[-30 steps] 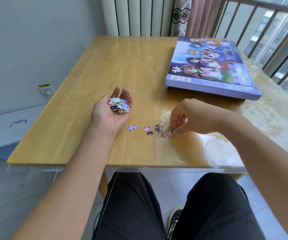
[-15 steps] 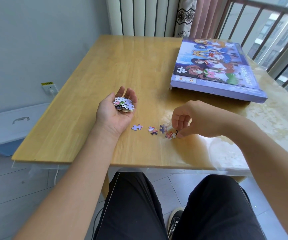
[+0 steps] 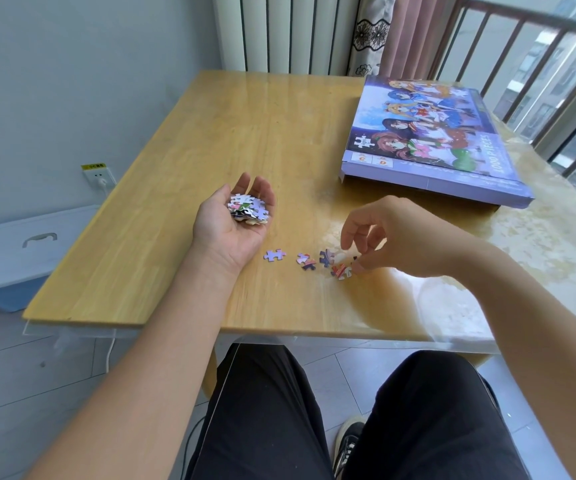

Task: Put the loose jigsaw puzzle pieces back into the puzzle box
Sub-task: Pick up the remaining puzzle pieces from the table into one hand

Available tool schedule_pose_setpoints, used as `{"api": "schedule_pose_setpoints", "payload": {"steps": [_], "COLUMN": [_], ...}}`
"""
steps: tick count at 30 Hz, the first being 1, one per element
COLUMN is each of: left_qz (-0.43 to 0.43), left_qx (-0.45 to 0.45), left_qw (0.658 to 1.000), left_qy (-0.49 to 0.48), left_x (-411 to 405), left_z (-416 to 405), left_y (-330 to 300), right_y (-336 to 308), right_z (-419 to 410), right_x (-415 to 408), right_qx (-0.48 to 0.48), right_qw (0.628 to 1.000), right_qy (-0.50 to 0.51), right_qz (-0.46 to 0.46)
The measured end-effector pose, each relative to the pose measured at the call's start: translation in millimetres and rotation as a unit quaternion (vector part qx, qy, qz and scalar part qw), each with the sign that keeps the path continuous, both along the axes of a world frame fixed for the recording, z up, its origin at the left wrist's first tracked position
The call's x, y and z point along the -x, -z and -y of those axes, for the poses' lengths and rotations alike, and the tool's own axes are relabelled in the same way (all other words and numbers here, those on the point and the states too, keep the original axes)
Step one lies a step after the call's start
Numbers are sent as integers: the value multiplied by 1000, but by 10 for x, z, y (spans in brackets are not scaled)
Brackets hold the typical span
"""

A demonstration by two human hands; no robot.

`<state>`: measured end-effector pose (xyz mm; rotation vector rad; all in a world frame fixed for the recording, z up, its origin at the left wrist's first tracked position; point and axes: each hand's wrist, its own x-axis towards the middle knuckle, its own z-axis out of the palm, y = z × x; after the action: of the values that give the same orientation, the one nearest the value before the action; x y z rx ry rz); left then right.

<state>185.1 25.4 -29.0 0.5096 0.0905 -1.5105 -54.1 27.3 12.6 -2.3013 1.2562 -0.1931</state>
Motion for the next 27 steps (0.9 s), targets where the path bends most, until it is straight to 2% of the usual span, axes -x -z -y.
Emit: {"api": "schedule_pose_setpoints", "payload": {"steps": [2,5,7,9,13,14,16,18,23,27], "left_qz": [4,23,54,61,17,4,-15,-17,-19,-19], "left_qx": [1,2,-5,-13,2,5,3,3,4,1], "left_qw": [1000,1000,998,998,1000,1000,1000,1000,1000,1000], "left_qy": [2,12,18,15,7,7,6,7,3,-1], "left_x": [-7,-6,-4,0,-10,-5,-6,-1,3,1], "left_z": [0,-1,2,6,3,8,10,16,3,-7], "left_y": [2,0,-8,-5,-5,-7,-9,-16,-26,-16], "right_y": [-67,-158,-183,-174,-172,-179,-166,-100,69,91], "right_z": [47,165,236,274,294,282,227,147,38,56], "right_x": [-111,-497,-820,-1039,-884,-733,-414,-172,-71,-92], "right_qx": [-29,-88,-110,-82,78,79,7,-56,-51,-47], "right_qw": [994,952,932,942,968,981,999,996,999,999], "right_qy": [14,34,49,63,61,41,-9,-29,-15,-21], "right_qz": [105,292,342,318,229,173,30,-61,-5,-11]}}
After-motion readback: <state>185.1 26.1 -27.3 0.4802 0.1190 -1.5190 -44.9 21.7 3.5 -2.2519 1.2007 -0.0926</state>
